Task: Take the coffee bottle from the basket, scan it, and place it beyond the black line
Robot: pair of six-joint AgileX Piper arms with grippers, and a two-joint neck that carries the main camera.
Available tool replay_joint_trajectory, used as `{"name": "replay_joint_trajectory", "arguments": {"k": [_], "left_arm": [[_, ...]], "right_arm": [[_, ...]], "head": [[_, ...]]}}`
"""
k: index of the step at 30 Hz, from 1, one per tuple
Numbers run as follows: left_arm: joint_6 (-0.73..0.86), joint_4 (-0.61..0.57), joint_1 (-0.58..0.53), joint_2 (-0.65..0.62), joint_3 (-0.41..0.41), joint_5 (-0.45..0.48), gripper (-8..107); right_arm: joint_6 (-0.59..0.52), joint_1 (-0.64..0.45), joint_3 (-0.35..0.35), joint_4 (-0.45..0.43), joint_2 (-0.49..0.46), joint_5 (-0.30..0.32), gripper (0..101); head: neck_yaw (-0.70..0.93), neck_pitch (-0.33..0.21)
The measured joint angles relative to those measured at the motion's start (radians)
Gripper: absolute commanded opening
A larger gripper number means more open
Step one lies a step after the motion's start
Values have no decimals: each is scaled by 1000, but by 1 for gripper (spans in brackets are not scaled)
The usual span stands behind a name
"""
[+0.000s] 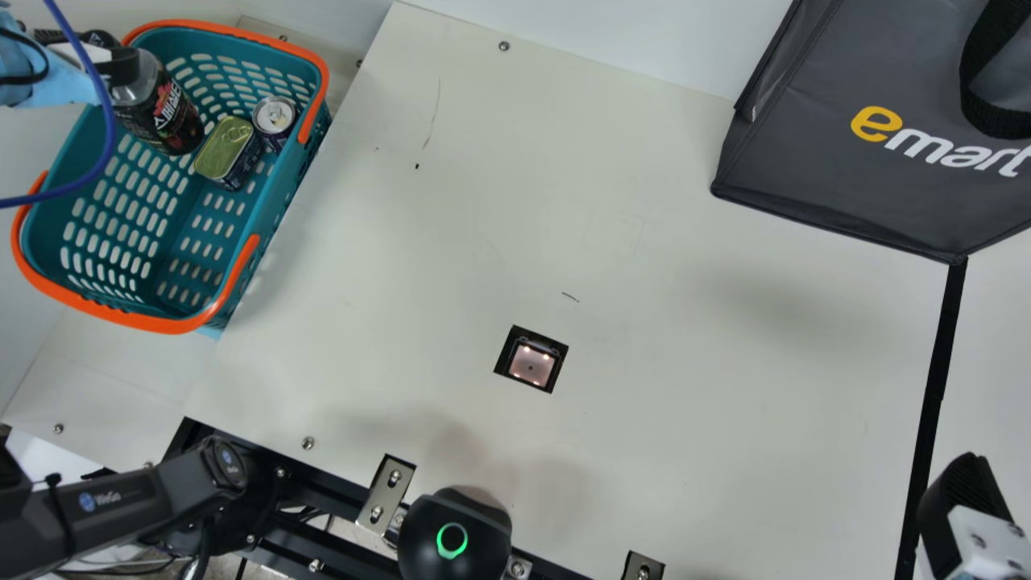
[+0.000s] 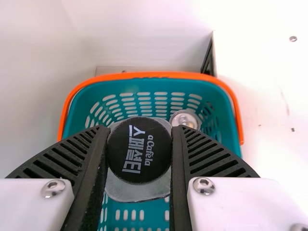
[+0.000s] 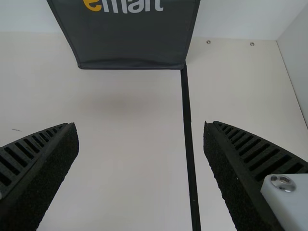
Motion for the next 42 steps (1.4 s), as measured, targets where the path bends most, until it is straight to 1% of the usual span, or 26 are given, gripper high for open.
{"name": "replay_joint_trajectory", "arguments": {"k": [10,25,31,42], "left_arm": [[-24,-13,-61,-43,-8,28,10],[-31,-41,-147,-109,4,81,10],[-15,-60,-159,-138,13,115,10],[35,-98,-164,-187,30,203,10]], "right_arm": [[0,0,0,0,0,-1,91],[0,0,0,0,0,-1,91],[0,0,0,0,0,-1,91],[0,0,0,0,0,-1,91]], "head": [[0,0],[0,0],[0,0],[0,0]]}}
